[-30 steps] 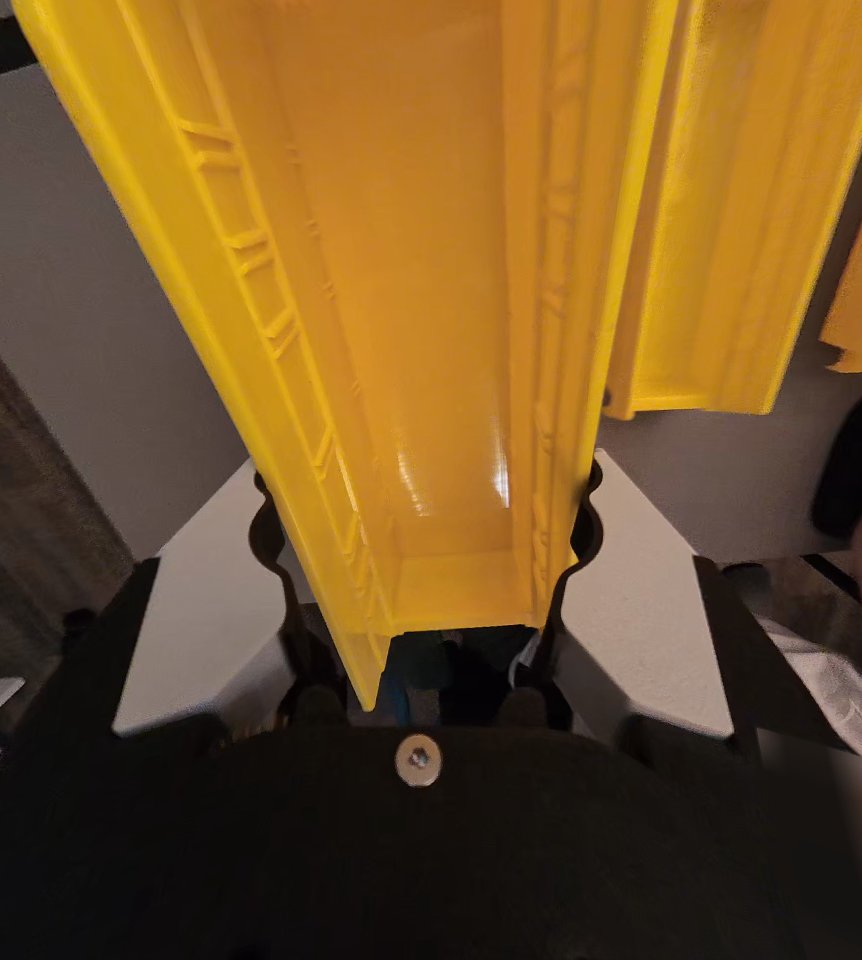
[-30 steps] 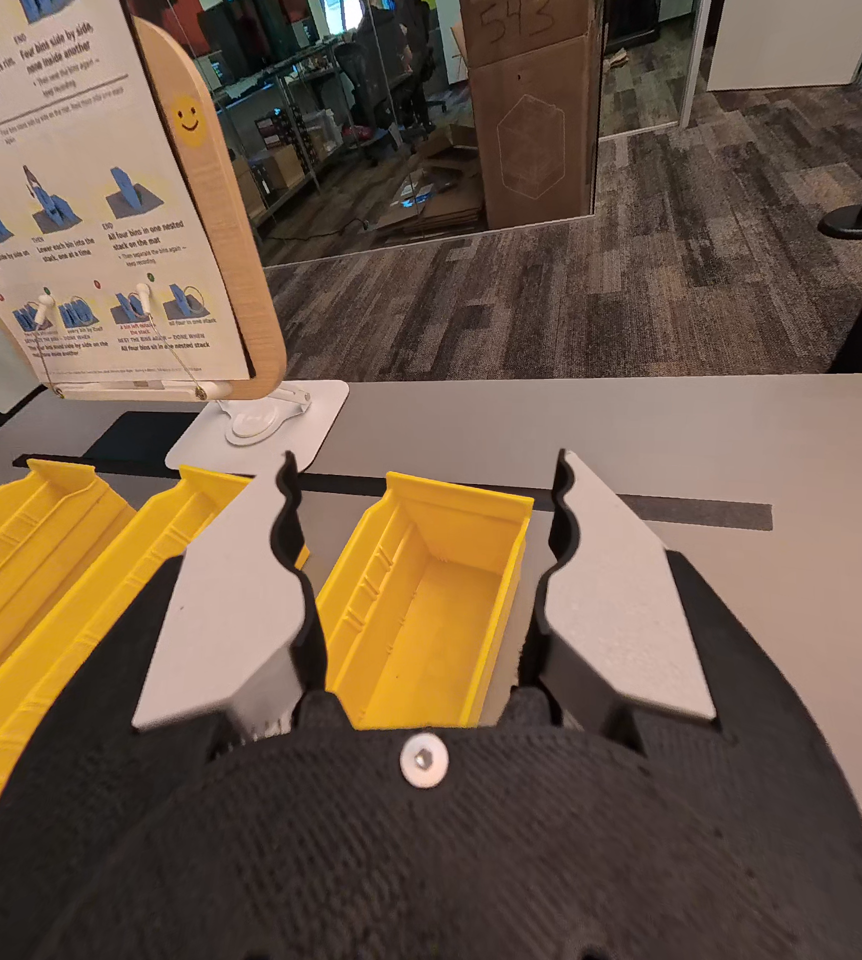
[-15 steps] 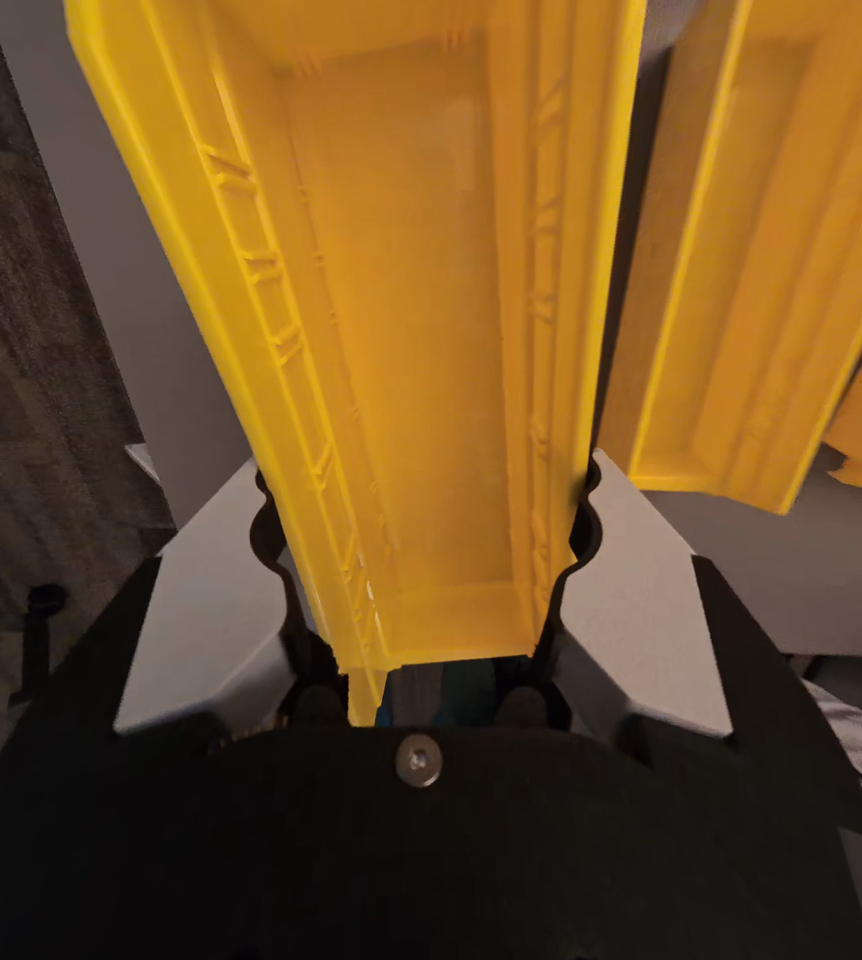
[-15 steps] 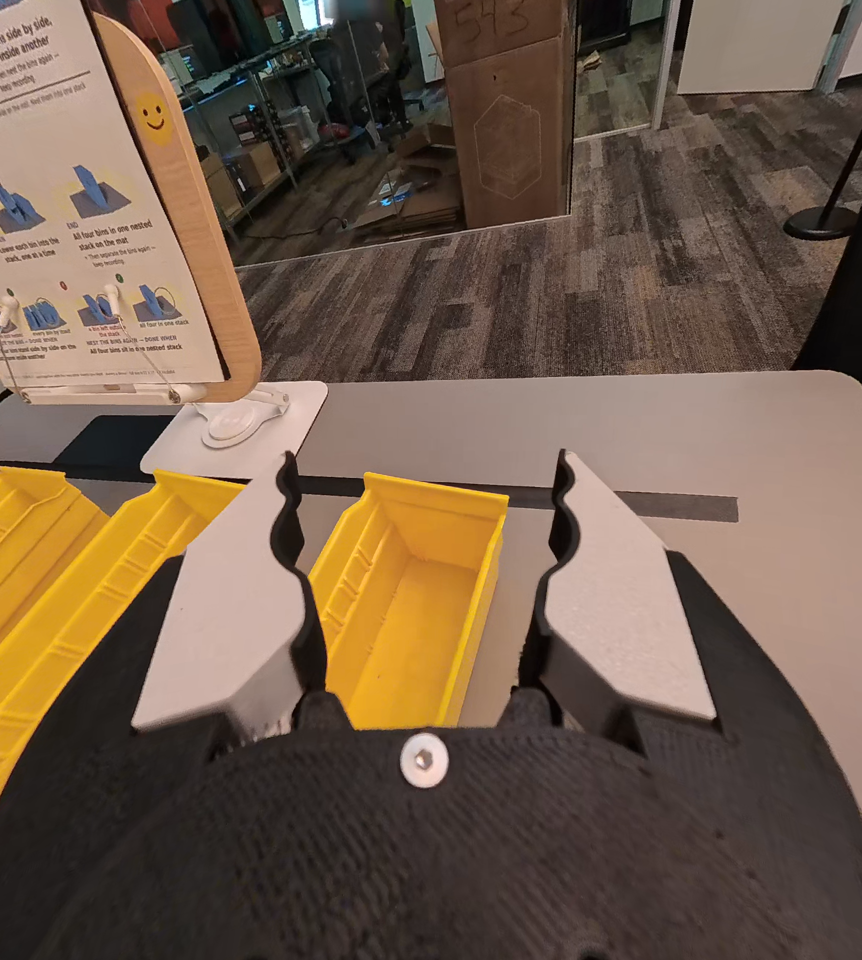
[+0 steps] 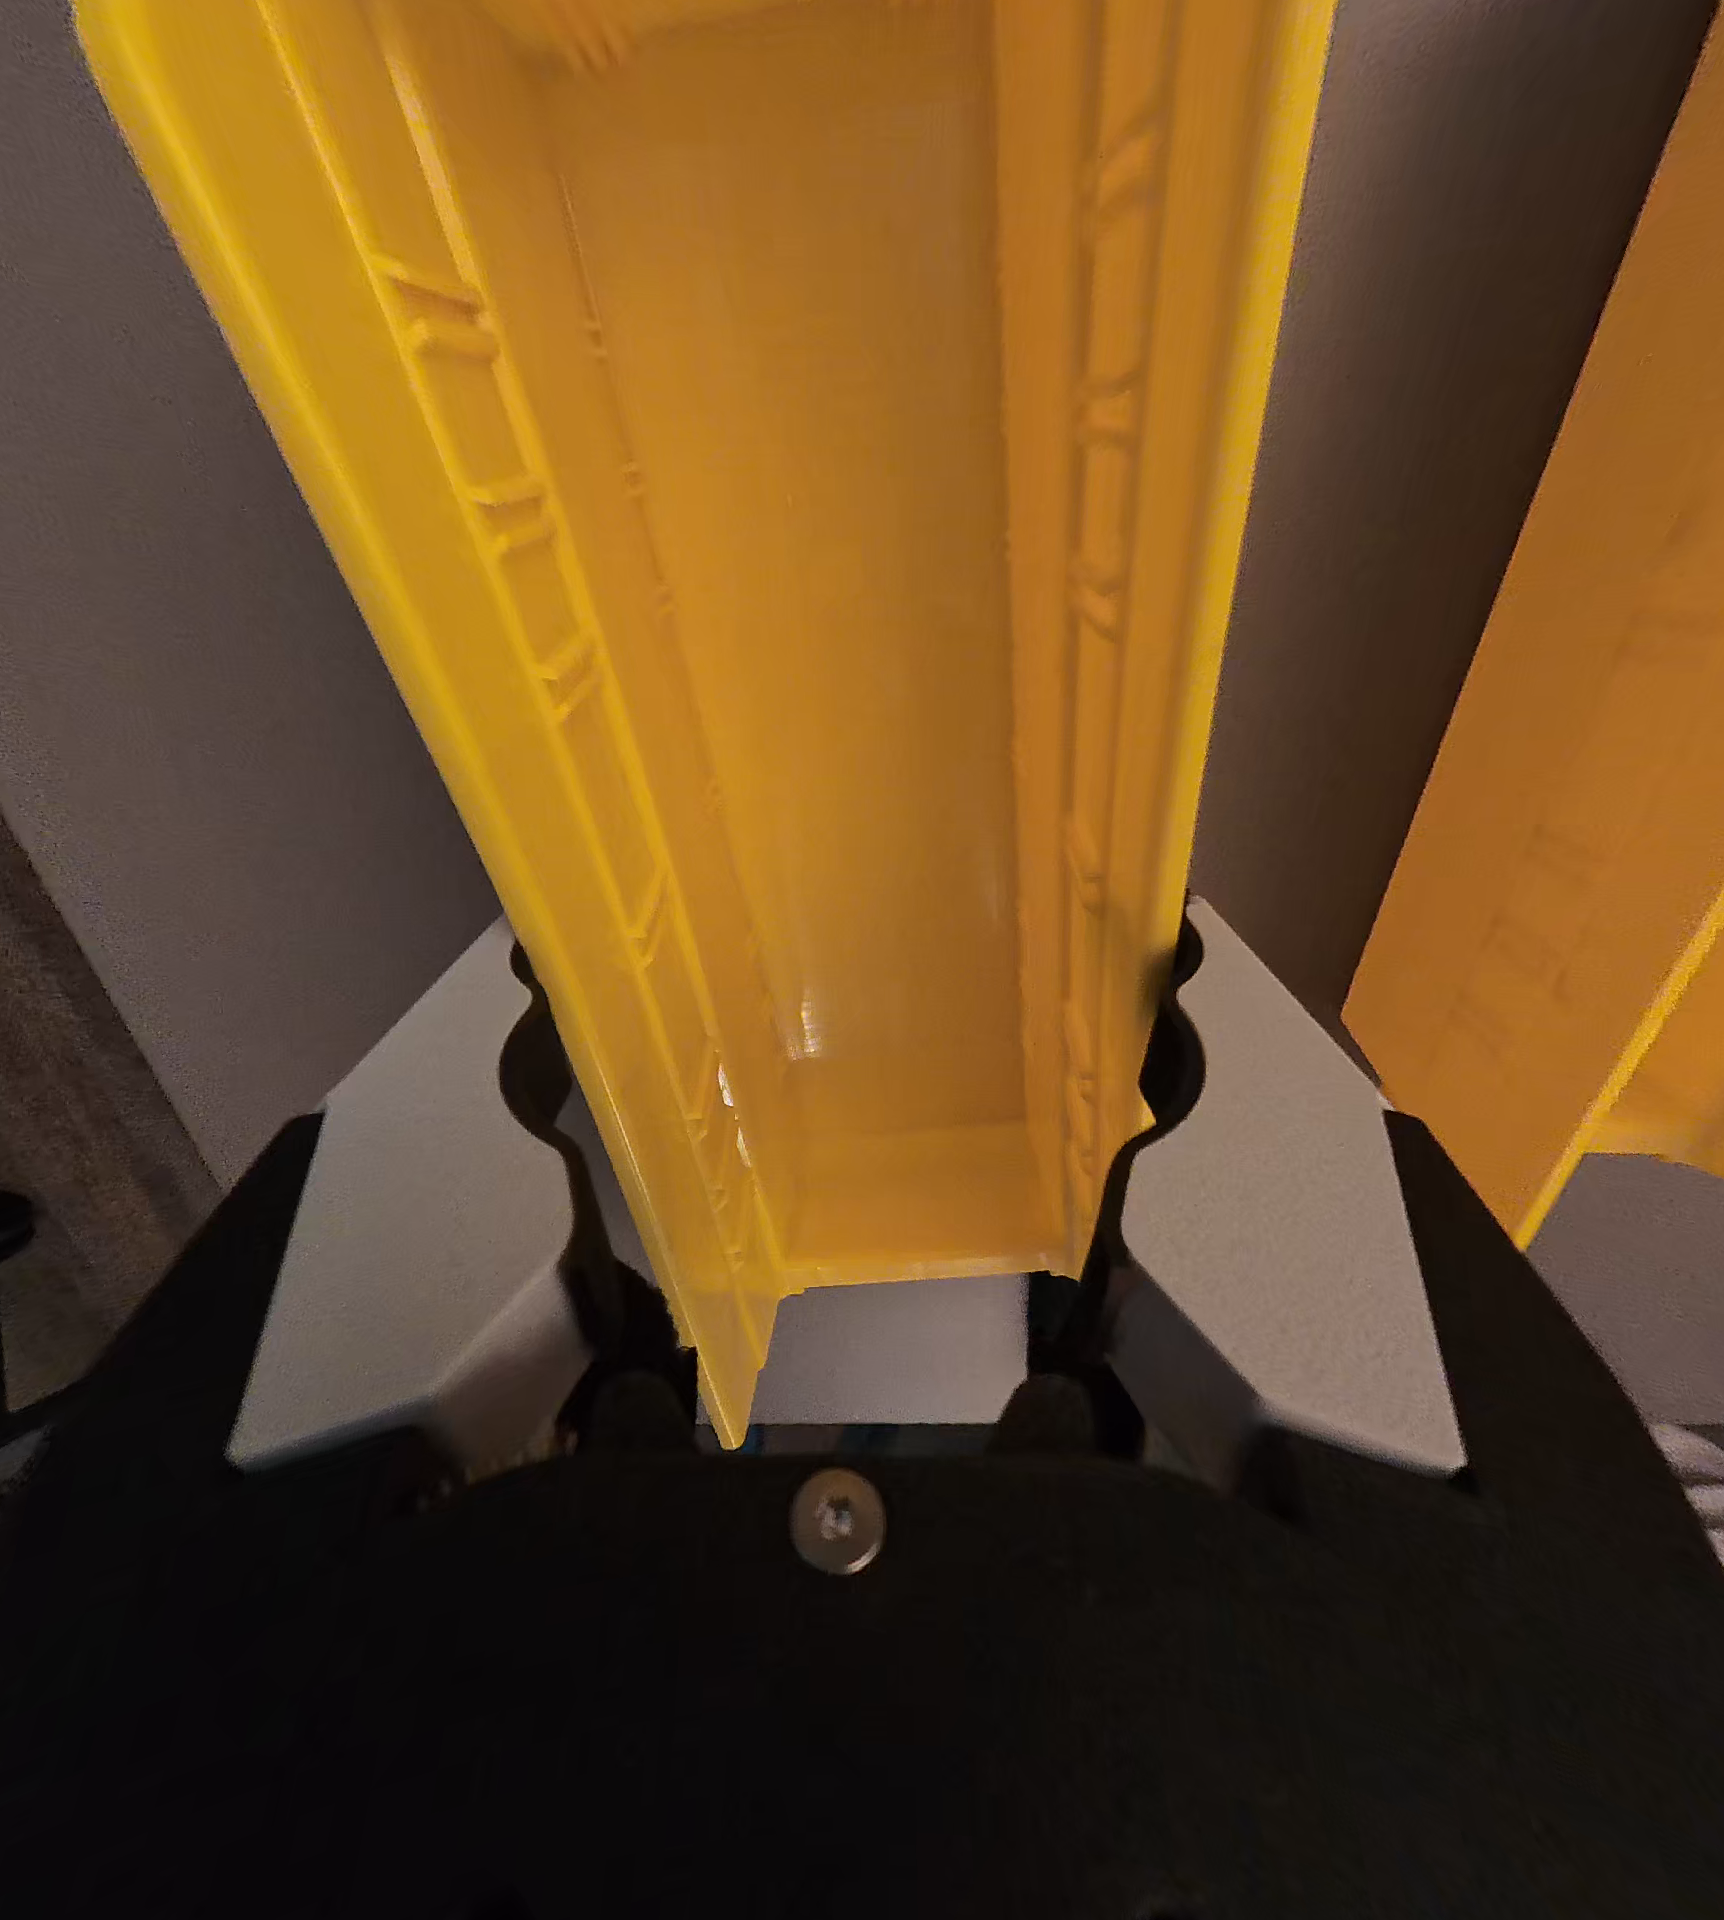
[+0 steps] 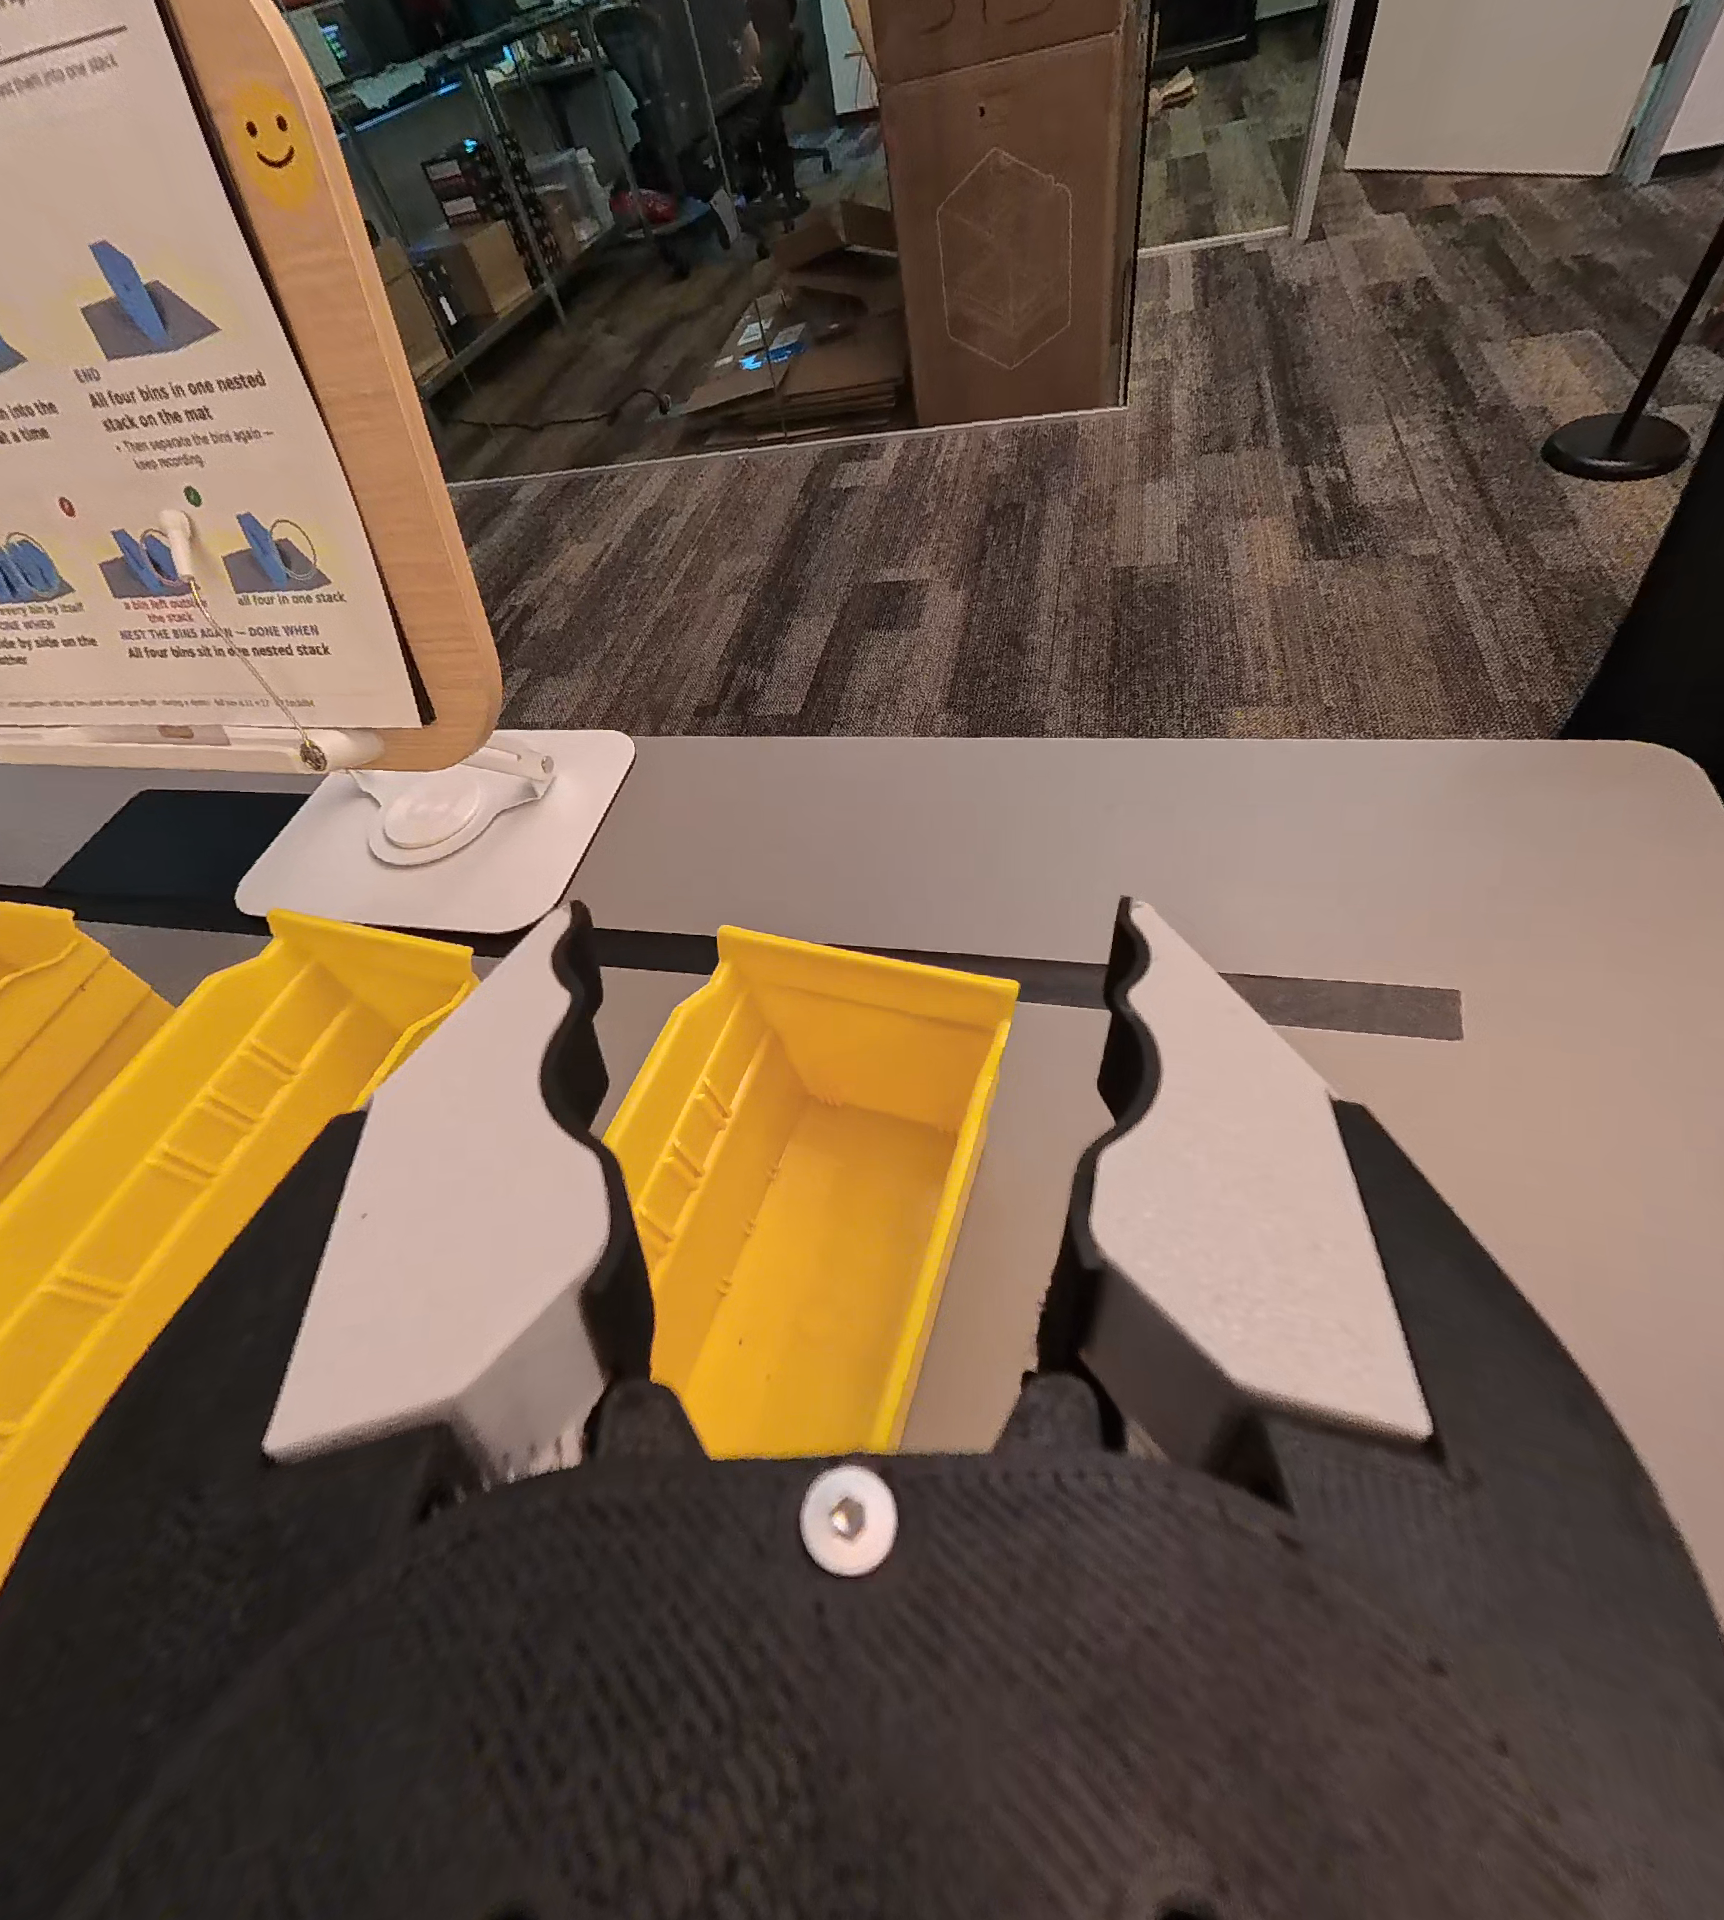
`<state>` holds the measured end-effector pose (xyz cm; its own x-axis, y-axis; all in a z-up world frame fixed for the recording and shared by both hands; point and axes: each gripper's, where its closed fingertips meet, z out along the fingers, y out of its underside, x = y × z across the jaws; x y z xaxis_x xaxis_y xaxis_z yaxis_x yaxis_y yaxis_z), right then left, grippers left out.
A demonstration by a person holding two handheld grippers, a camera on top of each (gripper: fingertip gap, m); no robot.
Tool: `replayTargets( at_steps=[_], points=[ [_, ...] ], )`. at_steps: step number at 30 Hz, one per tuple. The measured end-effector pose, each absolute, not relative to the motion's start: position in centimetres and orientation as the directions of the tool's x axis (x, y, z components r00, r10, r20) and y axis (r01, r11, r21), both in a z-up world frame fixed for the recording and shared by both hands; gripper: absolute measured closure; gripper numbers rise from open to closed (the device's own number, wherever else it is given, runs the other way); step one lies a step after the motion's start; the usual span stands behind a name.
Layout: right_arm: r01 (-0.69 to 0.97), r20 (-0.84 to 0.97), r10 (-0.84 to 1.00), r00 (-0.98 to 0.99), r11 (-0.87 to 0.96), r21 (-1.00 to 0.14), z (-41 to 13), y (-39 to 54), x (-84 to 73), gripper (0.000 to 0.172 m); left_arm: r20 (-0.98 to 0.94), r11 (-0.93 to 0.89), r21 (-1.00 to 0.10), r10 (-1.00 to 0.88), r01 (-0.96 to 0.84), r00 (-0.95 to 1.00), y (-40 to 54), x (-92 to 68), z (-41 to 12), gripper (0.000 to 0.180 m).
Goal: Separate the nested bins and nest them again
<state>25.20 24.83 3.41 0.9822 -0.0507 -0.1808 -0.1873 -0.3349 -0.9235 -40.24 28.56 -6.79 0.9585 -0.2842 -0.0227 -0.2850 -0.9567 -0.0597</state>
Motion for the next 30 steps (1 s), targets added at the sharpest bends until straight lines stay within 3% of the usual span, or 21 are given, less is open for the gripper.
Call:
replayTargets(
  at_steps=[13, 22, 30],
  points=[
    [-0.182, -0.177, -0.049, 0.983, -0.352, -0.918, 2.9, 25.0, 25.0, 0.073, -0.02, -0.948, -0.025, -0.316, -0.316, 0.949, 29.8, -39.3, -9.4, 0.065],
    [-0.154, -0.145, -0.052, 0.988, -0.382, -0.911, 2.2, 25.4, 24.7, 0.073, -0.024, -0.937, -0.065, -0.344, -0.344, 0.939, 31.3, -38.6, -9.5, 0.061],
    [-0.139, -0.131, -0.049, 0.99, -0.405, -0.904, 1.7, 25.5, 24.5, 0.073, 0.066, -0.948, -0.114, -0.306, -0.297, 0.95, 31.6, -37.4, -8.8, 0.041]
  ],
)
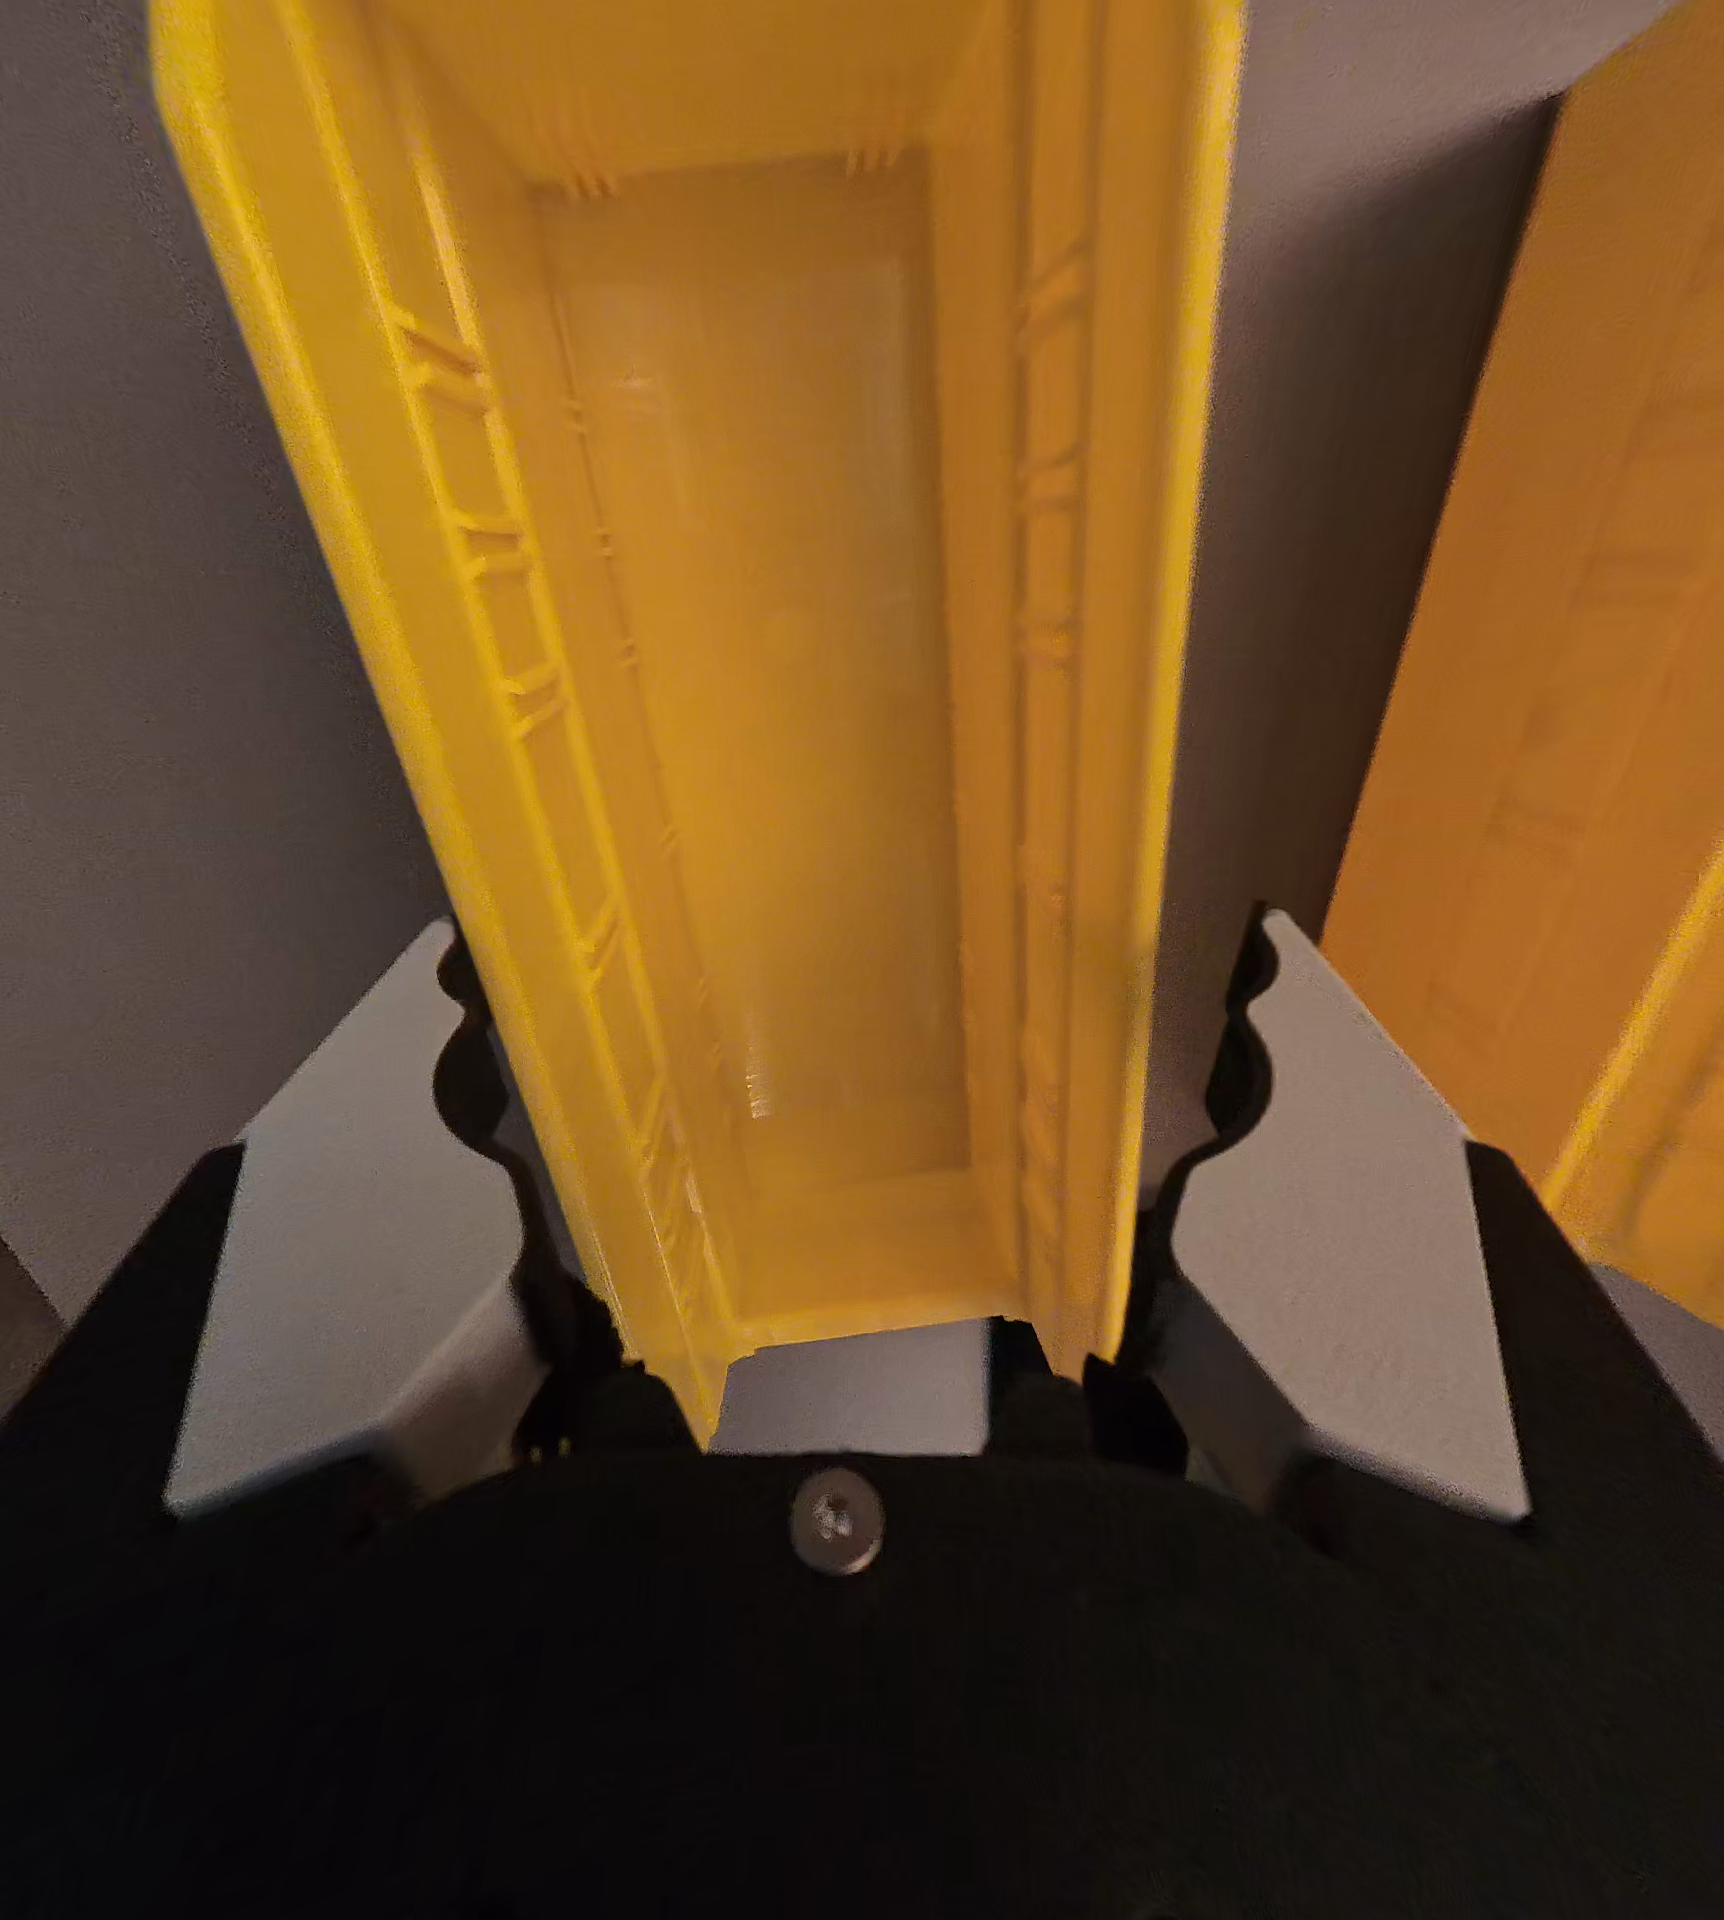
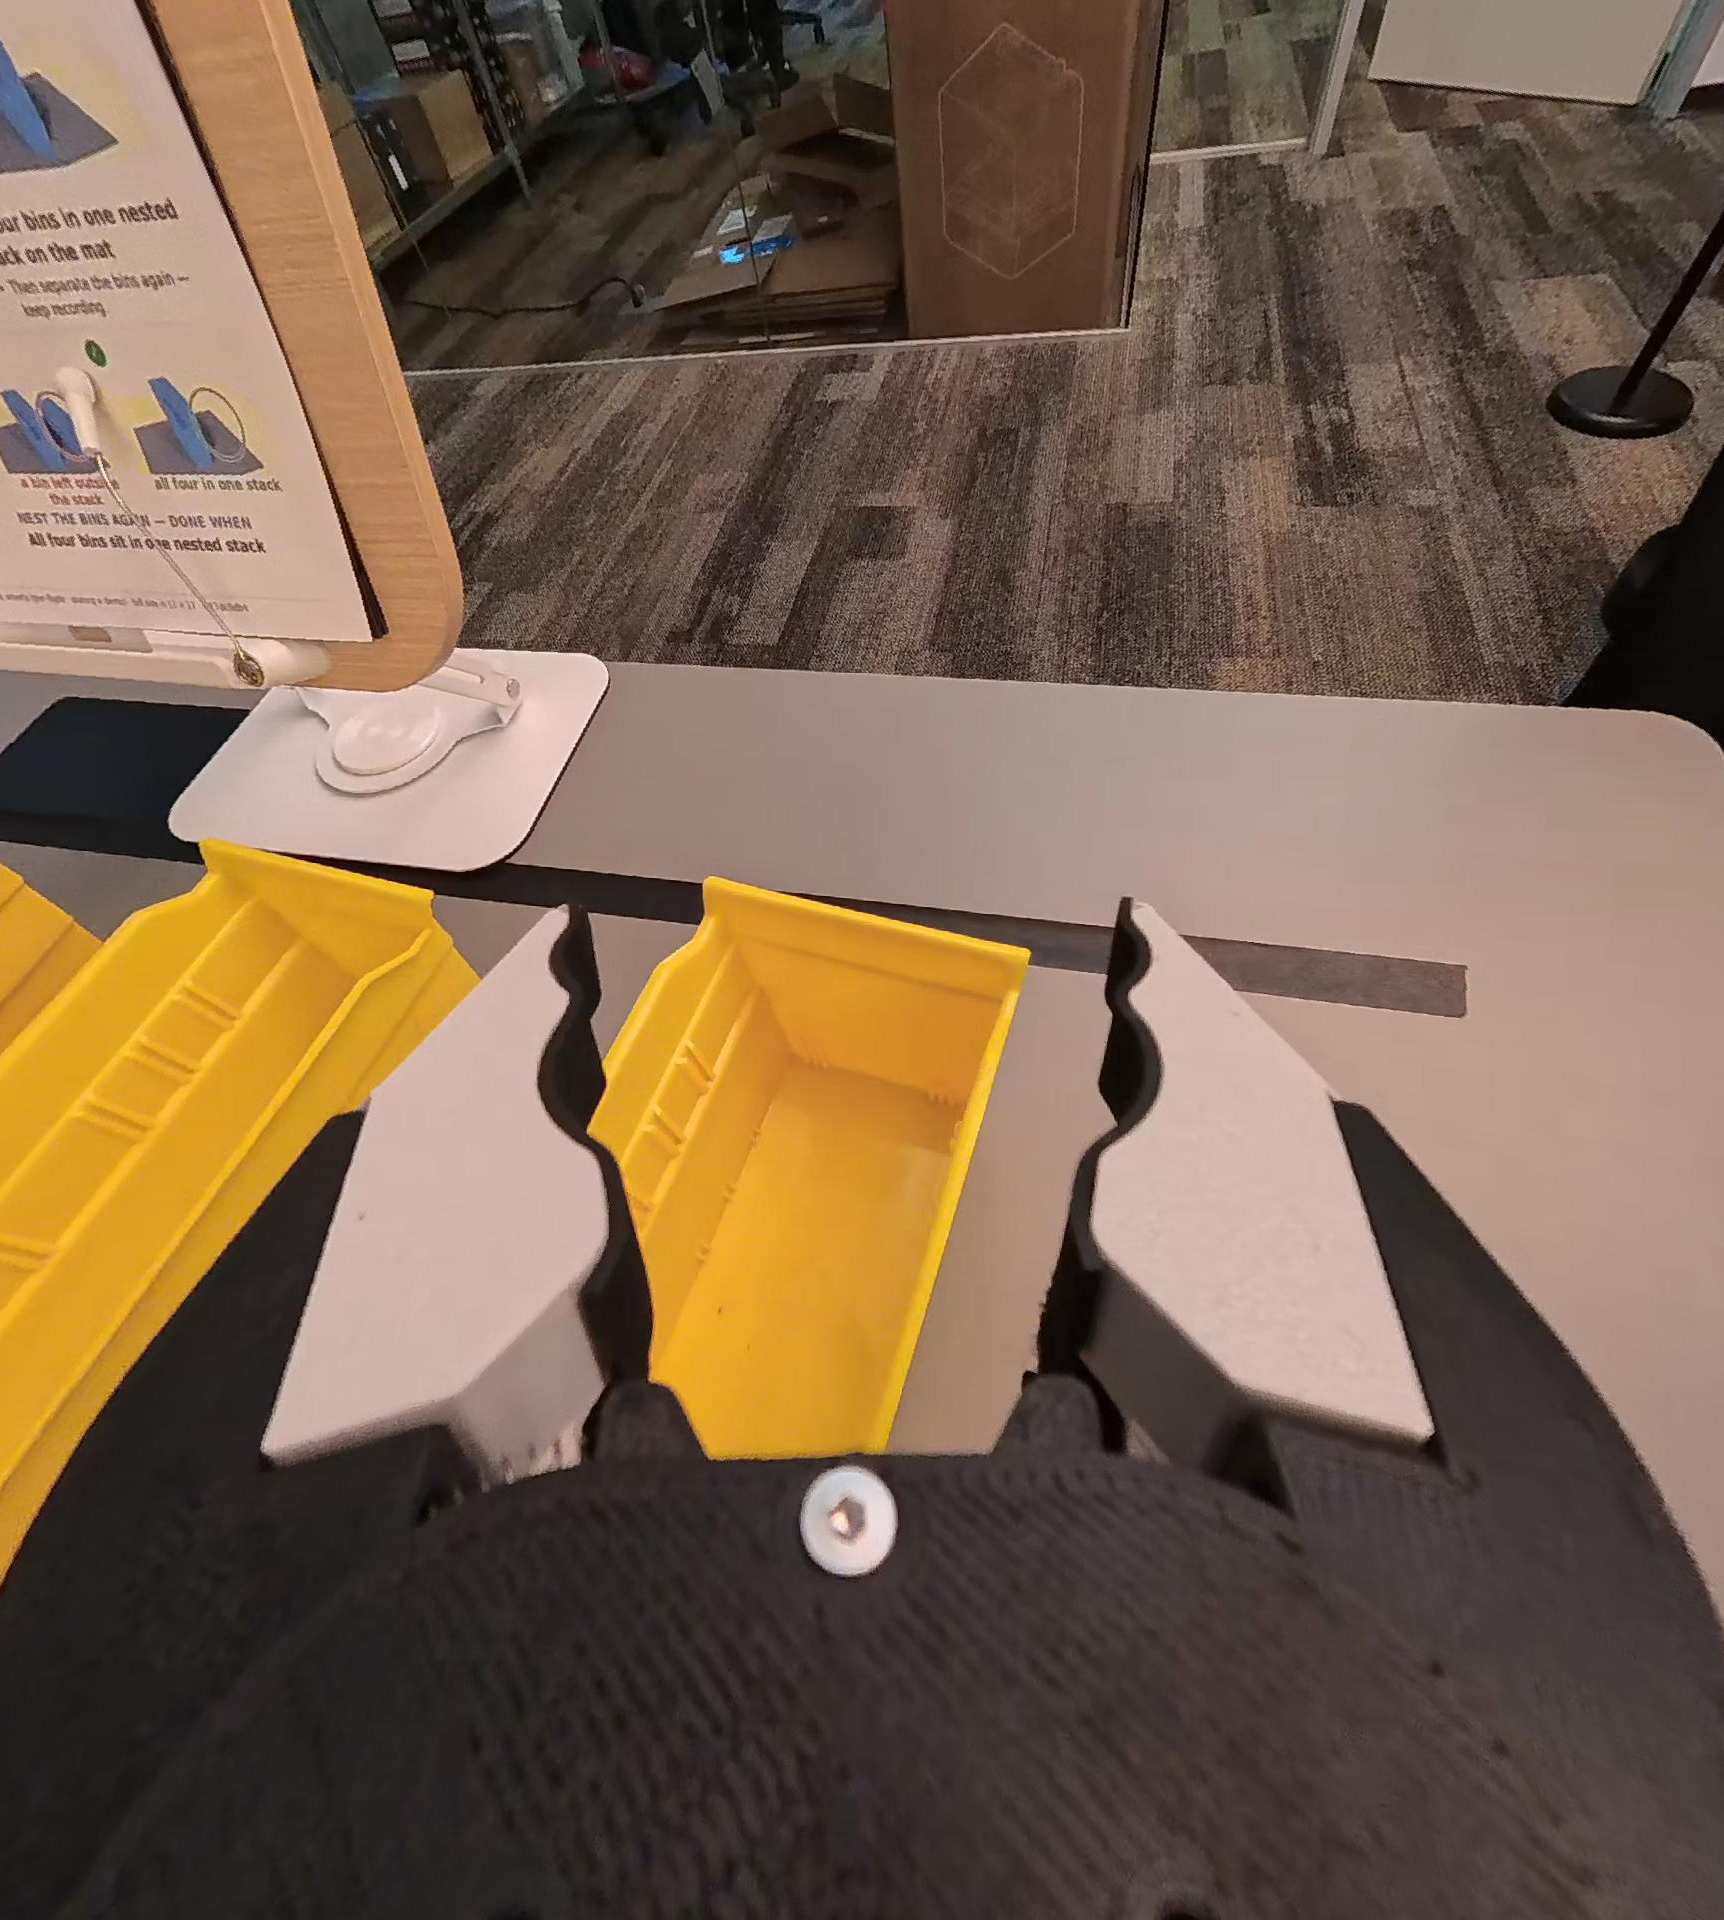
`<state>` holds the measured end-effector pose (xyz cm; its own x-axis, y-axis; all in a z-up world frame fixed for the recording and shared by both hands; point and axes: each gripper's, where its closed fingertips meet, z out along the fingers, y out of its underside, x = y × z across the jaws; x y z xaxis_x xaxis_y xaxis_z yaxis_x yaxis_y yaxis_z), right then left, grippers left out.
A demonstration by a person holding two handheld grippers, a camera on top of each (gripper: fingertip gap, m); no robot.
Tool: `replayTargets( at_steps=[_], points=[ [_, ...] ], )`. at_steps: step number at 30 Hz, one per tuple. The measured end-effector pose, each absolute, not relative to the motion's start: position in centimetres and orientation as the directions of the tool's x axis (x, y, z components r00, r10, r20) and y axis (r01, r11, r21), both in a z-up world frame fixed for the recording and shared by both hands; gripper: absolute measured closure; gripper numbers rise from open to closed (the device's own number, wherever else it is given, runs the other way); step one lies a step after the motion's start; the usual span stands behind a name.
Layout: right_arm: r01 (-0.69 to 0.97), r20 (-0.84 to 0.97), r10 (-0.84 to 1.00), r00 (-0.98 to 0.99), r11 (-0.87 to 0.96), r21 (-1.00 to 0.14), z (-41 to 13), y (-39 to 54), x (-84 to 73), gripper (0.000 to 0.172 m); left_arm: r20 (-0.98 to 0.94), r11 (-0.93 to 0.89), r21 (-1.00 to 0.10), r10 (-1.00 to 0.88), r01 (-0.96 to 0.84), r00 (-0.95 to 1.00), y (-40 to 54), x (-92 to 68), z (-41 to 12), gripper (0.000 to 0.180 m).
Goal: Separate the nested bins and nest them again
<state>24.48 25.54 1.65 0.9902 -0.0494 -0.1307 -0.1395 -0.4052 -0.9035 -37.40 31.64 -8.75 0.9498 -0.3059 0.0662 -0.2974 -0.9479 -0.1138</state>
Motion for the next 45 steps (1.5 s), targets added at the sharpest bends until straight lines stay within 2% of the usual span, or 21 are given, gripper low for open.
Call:
replayTargets(
  at_steps=[4, 7, 8, 10, 11, 13, 15, 16, 18, 20, 22, 28, 34, 37, 45],
  points=[
    [-0.129, -0.118, -0.052, 0.992, -0.409, -0.903, 1.7, 25.5, 24.5, 0.072, 0.094, -0.919, -0.253, -0.334, -0.302, 0.938, 32.7, -36.7, -4.6, 0.048],
    [-0.118, -0.104, -0.056, 0.993, -0.402, -0.908, 2.1, 25.3, 24.5, 0.072, 0.13, -0.812, -0.491, -0.427, -0.316, 0.895, 34.0, -33.8, 1.3, 0.053],
    [-0.11, -0.095, -0.059, 0.994, -0.399, -0.91, 2.3, 25.2, 24.6, 0.072, 0.115, -0.731, -0.608, -0.466, -0.308, 0.877, 34.6, -32.6, 4.1, 0.056],
    [-0.092, -0.07, -0.069, 0.995, -0.391, -0.916, 2.9, 24.8, 24.7, 0.071, 0.076, -0.499, -0.832, -0.534, -0.241, 0.842, 35.0, -30.0, 10.4, 0.075],
    [-0.087, -0.062, -0.076, 0.995, -0.383, -0.92, 3.4, 24.5, 24.8, 0.071, 0.06, -0.368, -0.911, -0.563, -0.185, 0.824, 34.4, -28.9, 13.5, 0.082],
    [-0.078, -0.051, -0.084, 0.995, -0.357, -0.931, 4.6, 23.8, 24.8, 0.07, 0.039, -0.116, -0.992, -0.626, -0.043, 0.779, 32.0, -26.6, 18.2, 0.088],
    [-0.065, -0.035, -0.097, 0.995, -0.326, -0.943, 6.1, 22.9, 24.7, 0.069, 0.062, 0.072, -0.986, -0.668, 0.148, 0.741, 29.1, -25.3, 21.3, 0.108],
    [-0.059, -0.028, -0.104, 0.994, -0.305, -0.95, 7.0, 22.3, 24.6, 0.069, 0.075, 0.126, -0.963, -0.723, 0.238, 0.686, 27.3, -24.3, 22.4, 0.109],
    [-0.053, -0.03, -0.095, 0.995, -0.251, -0.967, 9.0, 20.9, 23.5, 0.068, 0.131, 0.134, -0.908, -0.809, 0.396, 0.573, 24.4, -22.9, 23.8, 0.112],
    [-0.059, -0.049, -0.058, 0.997, -0.191, -0.98, 11.1, 19.4, 21.4, 0.067, 0.144, 0.111, -0.882, -0.862, 0.458, 0.486, 22.6, -21.8, 24.5, 0.11],
    [-0.047, -0.046, -0.01, 0.999, -0.149, -0.988, 12.7, 18.2, 18.8, 0.065, 0.118, 0.104, -0.891, -0.886, 0.441, 0.449, 21.5, -21.1, 24.5, 0.111],
    [0.065, 0.058, 0.05, 0.997, -0.164, -0.984, 14.4, 16.6, 11.8, 0.059, 0.045, 0.152, -0.927, -0.864, 0.344, 0.502, 21.6, -22.0, 23.2, 0.113],
    [0.011, -0.01, 0.101, 0.995, -0.21, -0.978, 15.6, 17.3, 6.3, 0.058, 0.036, 0.136, -0.947, -0.855, 0.291, 0.518, 22.2, -23.8, 22.4, 0.114],
    [0.019, -0.004, 0.095, 0.995, -0.236, -0.972, 15.8, 17.6, 4.2, 0.058, 0.049, 0.131, -0.944, -0.852, 0.303, 0.521, 22.4, -24.8, 22.4, 0.114],
    [0.067, 0.064, 0.021, 0.998, -0.333, -0.94, 14.6, 18.3, 2.0, 0.057, 0.015, 0.112, -0.973, -0.841, 0.202, 0.541, 23.3, -25.9, 20.9, 0.113]
  ],
)
